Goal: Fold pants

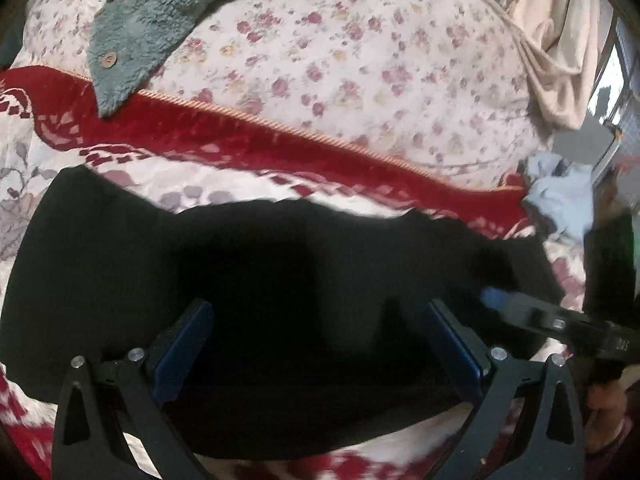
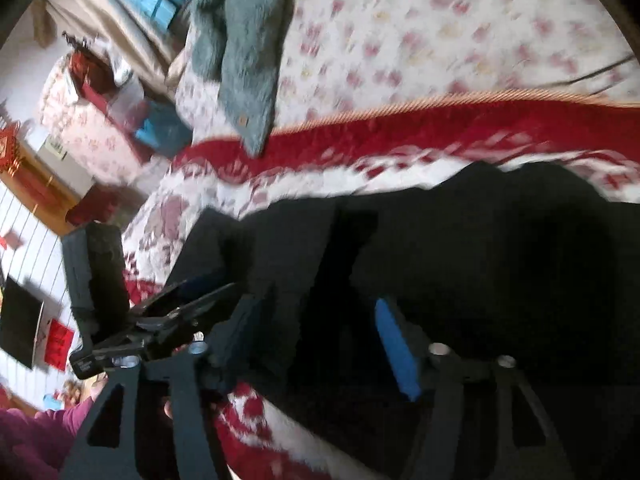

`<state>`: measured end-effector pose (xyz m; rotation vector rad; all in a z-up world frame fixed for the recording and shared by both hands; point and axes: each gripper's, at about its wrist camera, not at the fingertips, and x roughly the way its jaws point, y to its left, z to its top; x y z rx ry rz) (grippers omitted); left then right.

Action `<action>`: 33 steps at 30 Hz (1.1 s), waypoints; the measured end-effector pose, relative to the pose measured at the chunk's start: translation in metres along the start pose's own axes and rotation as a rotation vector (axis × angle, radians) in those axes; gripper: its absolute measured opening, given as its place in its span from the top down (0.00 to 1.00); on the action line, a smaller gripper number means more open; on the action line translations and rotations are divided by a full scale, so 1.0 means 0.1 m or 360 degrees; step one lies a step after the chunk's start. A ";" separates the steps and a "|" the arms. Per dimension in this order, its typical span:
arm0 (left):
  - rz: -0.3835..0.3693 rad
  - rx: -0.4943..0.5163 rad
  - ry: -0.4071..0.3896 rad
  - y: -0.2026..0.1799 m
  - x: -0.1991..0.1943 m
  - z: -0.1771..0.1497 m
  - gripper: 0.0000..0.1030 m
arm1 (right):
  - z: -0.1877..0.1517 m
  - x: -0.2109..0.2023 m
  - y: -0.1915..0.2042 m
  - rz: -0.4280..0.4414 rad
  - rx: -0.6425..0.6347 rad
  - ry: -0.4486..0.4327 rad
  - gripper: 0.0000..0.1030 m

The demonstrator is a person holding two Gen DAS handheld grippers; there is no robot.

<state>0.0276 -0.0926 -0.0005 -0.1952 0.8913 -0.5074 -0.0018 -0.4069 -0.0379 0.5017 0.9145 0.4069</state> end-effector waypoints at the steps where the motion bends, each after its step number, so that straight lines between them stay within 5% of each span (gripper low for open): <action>1: -0.0039 0.0009 -0.0012 -0.08 -0.02 0.01 0.00 | -0.05 -0.17 -0.10 -0.0041 0.0057 -0.0051 0.13; 7: -0.0272 0.0150 0.0065 -0.73 0.09 -0.02 0.00 | -0.56 -1.29 -0.87 -0.0228 0.0561 -0.0328 0.05; 13: -0.0428 0.0232 0.0232 -1.30 0.36 -0.14 0.00 | -0.94 -1.81 -1.36 -0.0252 0.0904 -0.0464 0.02; 24: -0.0577 0.0346 0.0379 -1.80 0.84 0.27 0.00 | -0.98 -1.58 -1.80 -0.0089 0.1142 -0.0406 0.00; 33: -0.0823 0.0525 0.0629 -2.35 1.76 0.73 0.00 | -0.80 -1.47 -1.86 0.0031 0.0935 -0.0429 0.01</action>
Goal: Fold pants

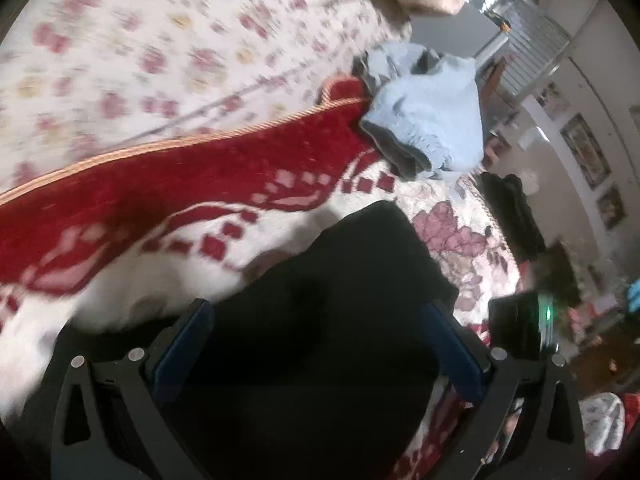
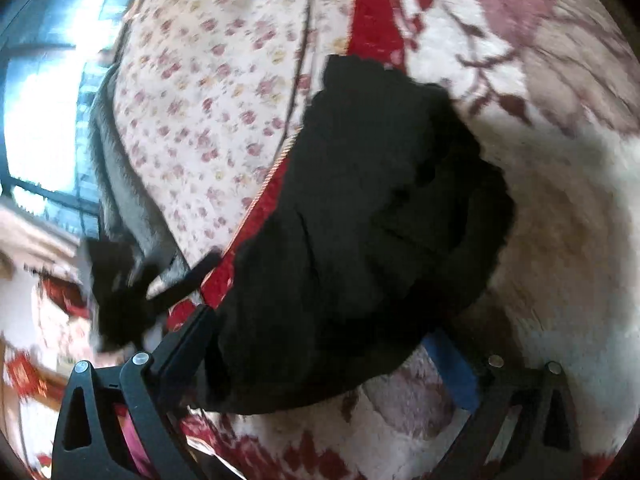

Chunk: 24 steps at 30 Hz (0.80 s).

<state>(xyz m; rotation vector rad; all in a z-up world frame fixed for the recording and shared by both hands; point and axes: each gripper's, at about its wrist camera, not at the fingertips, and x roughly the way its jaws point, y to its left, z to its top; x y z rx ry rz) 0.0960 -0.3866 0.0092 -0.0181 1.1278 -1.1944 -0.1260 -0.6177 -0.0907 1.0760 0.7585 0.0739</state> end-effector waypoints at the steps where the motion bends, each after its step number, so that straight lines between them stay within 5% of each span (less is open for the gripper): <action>1: -0.0036 0.0011 0.0041 0.01 0.12 0.09 0.00 | -0.01 0.01 -0.02 0.0006 0.0006 -0.0008 0.02; 5: -0.0121 0.0048 0.0208 0.07 0.54 0.31 0.00 | -0.01 0.01 -0.03 0.0012 -0.0006 -0.0014 0.08; 13: -0.0335 0.0228 0.0508 -0.08 1.04 0.26 0.01 | 0.03 0.09 -0.15 0.0155 0.0047 0.0021 0.45; 16: -0.0238 0.0345 0.0515 -0.16 1.08 0.20 0.21 | 0.04 0.15 -0.07 0.0123 -0.0049 0.0036 0.51; 20: -0.0307 0.0308 0.0481 -0.12 0.87 0.24 0.43 | 0.06 0.13 0.00 0.0138 -0.0124 0.0009 0.61; 24: -0.0318 0.0348 0.0417 -0.21 0.52 0.34 0.47 | 0.07 0.05 0.24 0.0192 -0.0244 -0.0045 0.63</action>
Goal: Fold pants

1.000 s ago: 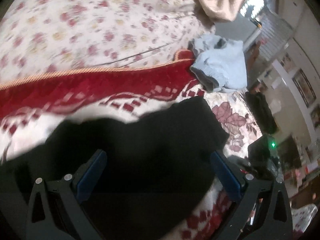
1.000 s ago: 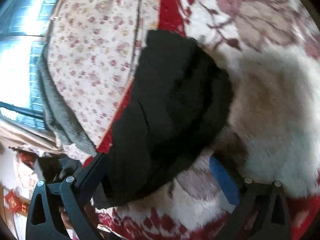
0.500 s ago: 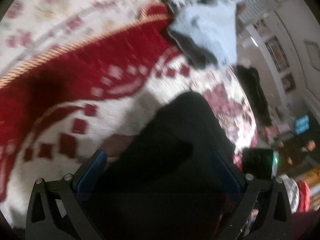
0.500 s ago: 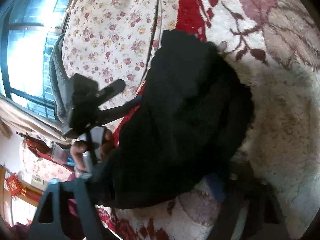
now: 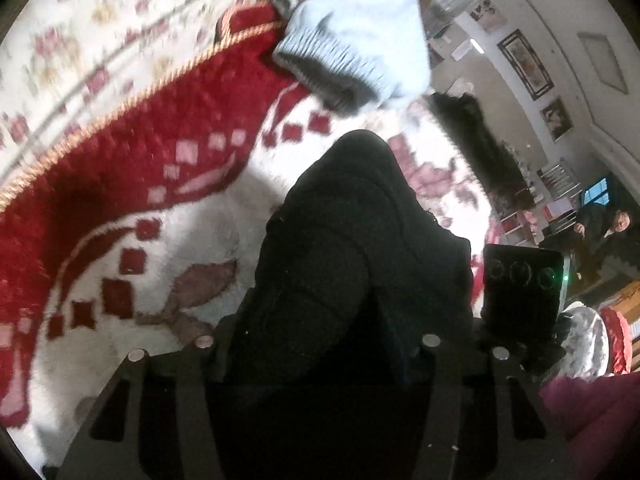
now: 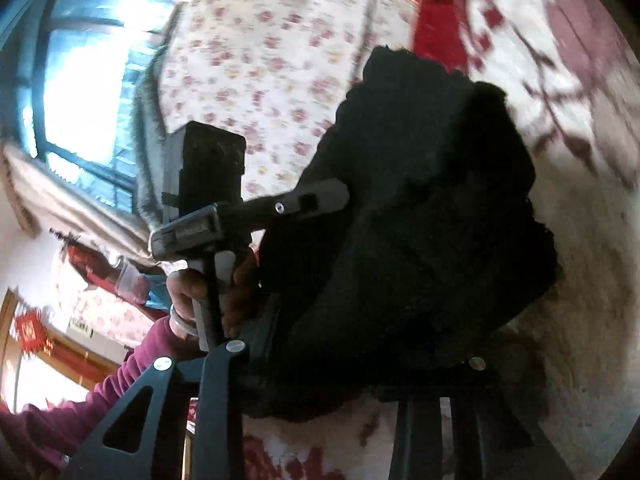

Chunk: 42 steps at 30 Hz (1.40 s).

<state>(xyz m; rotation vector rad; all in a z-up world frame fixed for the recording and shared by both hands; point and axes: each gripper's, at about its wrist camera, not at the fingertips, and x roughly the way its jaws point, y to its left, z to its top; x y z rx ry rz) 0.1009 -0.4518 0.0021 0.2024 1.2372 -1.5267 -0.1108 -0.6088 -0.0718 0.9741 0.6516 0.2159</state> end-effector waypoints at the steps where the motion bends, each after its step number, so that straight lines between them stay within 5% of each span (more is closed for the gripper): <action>1: 0.0003 0.0006 -0.0017 -0.04 -0.09 0.01 0.47 | 0.02 -0.01 0.11 0.0007 -0.0047 -0.0009 0.63; 11: 0.0090 -0.0011 -0.0235 -0.22 -1.57 -0.42 0.46 | -0.01 0.22 1.46 0.0058 -0.0526 0.0060 0.63; 20: 0.0236 -0.0269 -0.0500 0.23 -2.64 -1.73 0.34 | -0.73 1.11 2.57 -0.0080 -0.1050 0.0310 0.61; 25: 0.0431 -0.0602 -0.0723 0.71 -3.16 -2.57 0.29 | -1.20 1.74 2.89 -0.0222 -0.1269 0.0363 0.59; 28: 0.0564 -0.0832 -0.0921 0.95 -3.55 -3.03 0.17 | -1.50 2.05 3.07 -0.0292 -0.1415 0.0329 0.50; 31: 0.0577 -0.0994 -0.1059 1.07 -3.85 -3.46 0.17 | -1.81 2.37 3.14 -0.0315 -0.1432 0.0342 0.30; 32: 0.0625 -0.1025 -0.1065 1.08 -3.90 -3.57 0.17 | -1.97 2.56 3.17 -0.0324 -0.1460 0.0405 0.22; 36: 0.0738 -0.1093 -0.1097 1.05 -4.04 -4.04 0.16 | -2.39 3.00 3.12 -0.0237 -0.1429 0.0666 0.20; 42: 0.0851 -0.1023 -0.1112 0.69 -4.07 -4.34 0.15 | -2.29 2.69 3.13 -0.0106 -0.1394 0.0633 0.20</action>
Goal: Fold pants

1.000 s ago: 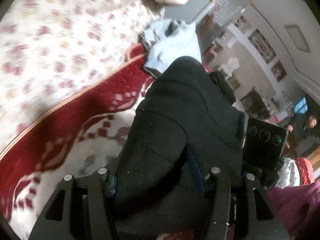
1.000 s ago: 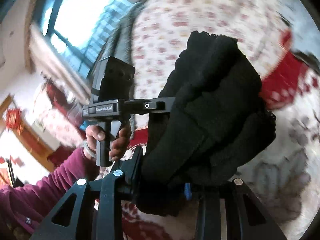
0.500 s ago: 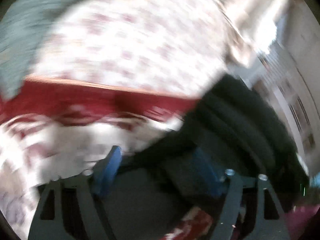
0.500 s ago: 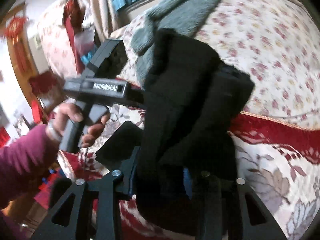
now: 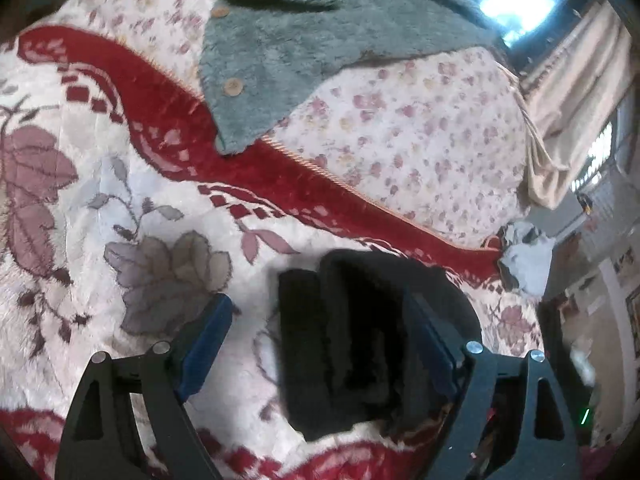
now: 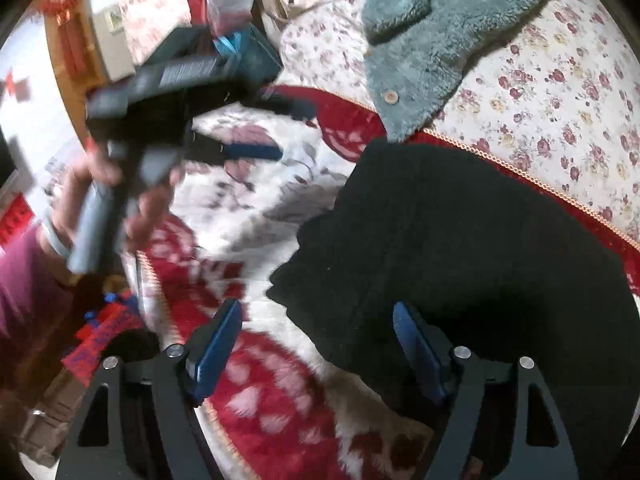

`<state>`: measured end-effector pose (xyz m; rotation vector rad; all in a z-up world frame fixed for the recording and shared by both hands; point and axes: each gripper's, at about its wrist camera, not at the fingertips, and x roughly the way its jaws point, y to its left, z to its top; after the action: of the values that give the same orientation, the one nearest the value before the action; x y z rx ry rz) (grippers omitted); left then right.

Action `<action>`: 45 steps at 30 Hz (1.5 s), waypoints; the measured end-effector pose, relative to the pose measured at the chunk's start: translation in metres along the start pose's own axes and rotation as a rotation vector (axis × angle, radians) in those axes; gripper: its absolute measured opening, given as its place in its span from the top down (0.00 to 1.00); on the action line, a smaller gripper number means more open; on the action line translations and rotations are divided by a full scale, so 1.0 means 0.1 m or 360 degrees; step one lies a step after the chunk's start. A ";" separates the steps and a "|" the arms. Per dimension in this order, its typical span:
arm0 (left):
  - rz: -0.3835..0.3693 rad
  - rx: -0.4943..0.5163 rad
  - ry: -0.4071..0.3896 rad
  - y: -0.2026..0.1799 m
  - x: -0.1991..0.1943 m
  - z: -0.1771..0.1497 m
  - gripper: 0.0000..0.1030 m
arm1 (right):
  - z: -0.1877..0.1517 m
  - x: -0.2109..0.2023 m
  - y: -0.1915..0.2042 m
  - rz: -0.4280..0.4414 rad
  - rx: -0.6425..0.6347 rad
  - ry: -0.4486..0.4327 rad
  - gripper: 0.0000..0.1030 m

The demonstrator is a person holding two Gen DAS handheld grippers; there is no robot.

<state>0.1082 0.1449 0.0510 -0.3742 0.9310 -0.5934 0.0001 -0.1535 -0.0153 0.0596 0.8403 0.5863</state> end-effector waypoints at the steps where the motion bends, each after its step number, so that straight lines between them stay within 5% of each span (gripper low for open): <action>1: -0.0021 0.0030 -0.0011 -0.06 -0.05 -0.04 0.10 | 0.00 -0.08 -0.04 -0.0009 0.0043 -0.0022 0.20; 4: -0.0100 0.0093 -0.0026 -0.38 -0.02 -0.14 0.05 | 0.04 -0.41 -0.34 -0.0049 0.0216 -0.0140 0.20; 10: -0.0277 0.0203 0.0009 -1.13 0.33 -0.34 0.05 | 0.13 -0.76 -1.05 -0.0399 0.0434 -0.0223 0.17; 15: -0.0022 0.0318 0.0053 -1.37 0.81 -0.49 0.05 | 0.07 -0.69 -1.55 -0.0541 0.0573 -0.0178 0.17; 19: 0.0129 0.0306 0.0069 -1.17 1.07 -0.45 0.08 | 0.18 -0.65 -1.74 -0.0636 0.0532 -0.0262 0.16; 21: 0.0186 0.0344 0.0075 -1.10 1.13 -0.45 0.21 | 0.19 -0.30 -1.90 -0.0750 0.0468 -0.0056 0.14; 23: 0.0209 0.0376 0.0068 -1.01 1.16 -0.43 0.39 | 0.11 0.12 -2.16 -0.0695 0.0551 0.0187 0.13; 26: 0.0044 0.0202 0.0092 -0.80 1.11 -0.32 0.39 | 0.08 0.10 -2.42 -0.0553 0.0784 0.0150 0.08; 31: -0.0024 0.0172 0.0041 -0.82 0.96 -0.37 0.37 | 0.05 -0.22 -2.25 -0.0595 0.0714 0.0061 0.08; 34: 0.0018 0.0236 -0.0027 -1.00 0.82 -0.46 0.22 | -0.01 -0.46 -2.09 -0.0550 0.0685 0.0020 0.08; 37: 0.0181 0.0322 -0.0116 -1.21 0.71 -0.55 0.02 | -0.06 -0.60 -1.92 -0.0515 0.0645 -0.0007 0.08; 45: 0.0418 0.0366 -0.0234 -1.43 0.64 -0.72 0.02 | -0.04 -0.53 -1.49 -0.0453 0.0528 -0.0011 0.07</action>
<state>0.0323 -0.0096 0.0479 -0.0852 0.7463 -0.4200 0.0389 -0.3066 -0.0226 0.2400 0.9141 0.1760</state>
